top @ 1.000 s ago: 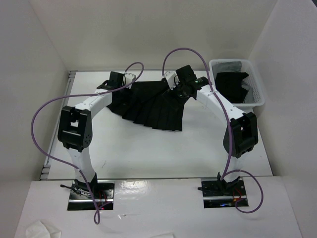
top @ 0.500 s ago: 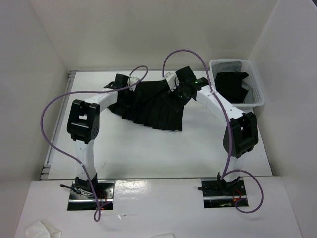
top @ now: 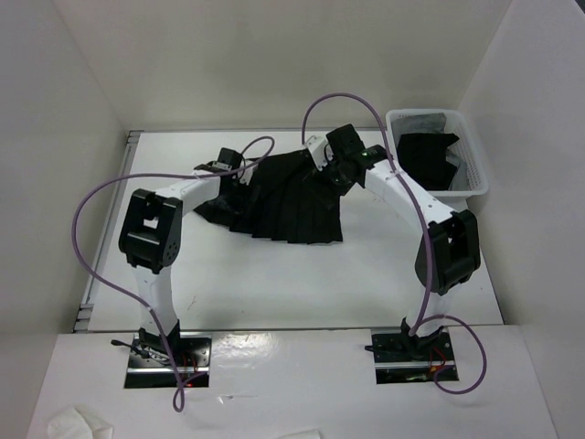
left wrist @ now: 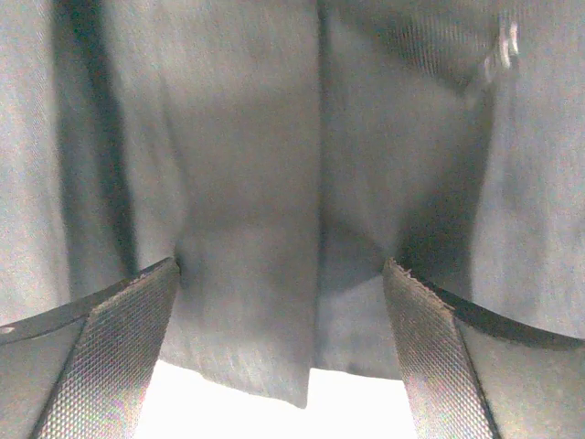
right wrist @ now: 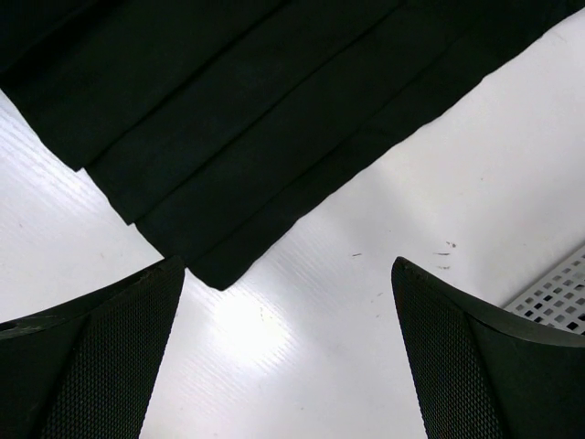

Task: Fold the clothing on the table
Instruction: Flatten the skirt out

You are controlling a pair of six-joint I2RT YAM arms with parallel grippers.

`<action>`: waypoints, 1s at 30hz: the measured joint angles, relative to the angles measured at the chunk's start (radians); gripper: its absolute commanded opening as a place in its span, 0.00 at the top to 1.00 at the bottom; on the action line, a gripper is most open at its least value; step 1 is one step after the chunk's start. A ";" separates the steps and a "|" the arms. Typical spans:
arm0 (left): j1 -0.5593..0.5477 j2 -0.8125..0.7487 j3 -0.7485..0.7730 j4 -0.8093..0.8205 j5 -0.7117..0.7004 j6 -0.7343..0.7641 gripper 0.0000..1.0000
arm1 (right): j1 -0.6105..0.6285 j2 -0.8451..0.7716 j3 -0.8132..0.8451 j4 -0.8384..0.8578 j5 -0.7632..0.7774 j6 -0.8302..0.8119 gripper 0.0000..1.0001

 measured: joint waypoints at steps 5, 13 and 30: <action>-0.008 -0.101 -0.115 -0.039 -0.018 -0.017 0.07 | 0.000 -0.023 0.000 -0.002 -0.004 -0.003 0.02; -0.006 -0.290 -0.249 -0.075 -0.011 -0.010 0.06 | 0.000 -0.027 0.003 -0.013 -0.018 -0.003 0.02; -0.324 -0.240 -0.220 0.154 -0.393 0.207 0.31 | 0.000 -0.117 -0.070 -0.020 0.085 -0.008 0.02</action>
